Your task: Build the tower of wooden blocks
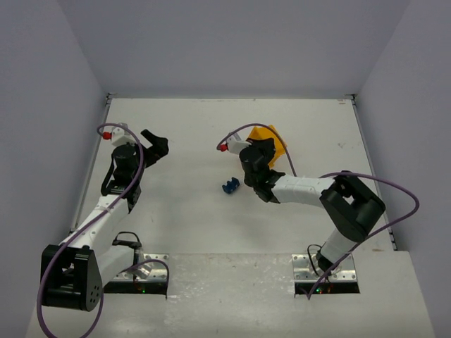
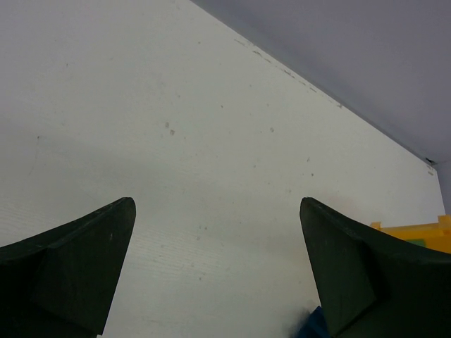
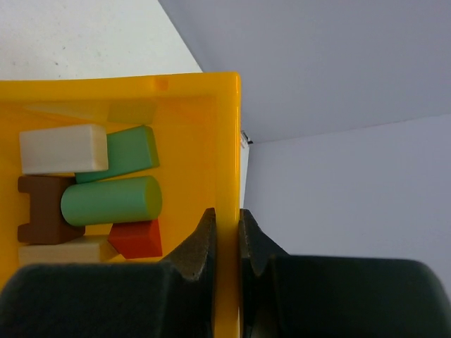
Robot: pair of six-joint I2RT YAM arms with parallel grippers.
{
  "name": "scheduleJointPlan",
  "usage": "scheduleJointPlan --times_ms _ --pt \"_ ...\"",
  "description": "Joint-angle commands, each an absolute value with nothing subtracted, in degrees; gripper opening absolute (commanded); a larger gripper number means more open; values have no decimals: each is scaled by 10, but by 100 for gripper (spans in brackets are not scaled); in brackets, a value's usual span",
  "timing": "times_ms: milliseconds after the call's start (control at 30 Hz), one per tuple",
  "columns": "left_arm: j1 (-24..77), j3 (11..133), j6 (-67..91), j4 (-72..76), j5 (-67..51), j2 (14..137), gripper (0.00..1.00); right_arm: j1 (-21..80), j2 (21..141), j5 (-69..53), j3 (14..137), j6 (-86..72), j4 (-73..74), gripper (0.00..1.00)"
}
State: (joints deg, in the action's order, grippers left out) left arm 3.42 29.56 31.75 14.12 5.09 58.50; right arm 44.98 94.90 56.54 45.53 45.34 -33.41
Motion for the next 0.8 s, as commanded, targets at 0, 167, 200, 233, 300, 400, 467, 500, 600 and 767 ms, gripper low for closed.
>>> scheduleJointPlan --times_ms 0,167,200,233,300,400,467,500,600,767 --pt "37 317 311 157 51 580 100 465 964 608 452 534 -460 0" --pt "38 320 311 156 49 584 100 496 1000 627 453 624 -548 0" --pt "38 320 311 156 49 584 100 502 1010 628 454 638 -562 0" --pt "38 320 311 155 49 584 100 510 1023 631 454 654 -577 0" --pt "38 320 311 154 49 583 100 517 1044 634 458 687 -609 0" --pt "37 320 310 153 50 581 100 527 1079 641 466 772 -684 0" --pt "37 320 309 151 51 579 100 532 1105 643 469 837 -755 0" --pt "37 319 309 151 51 579 100 532 1120 644 473 861 -790 0" --pt "38 319 310 151 53 579 100 536 1152 644 484 918 -845 0" --pt "38 320 309 151 51 582 100 548 1178 644 497 935 -846 0"
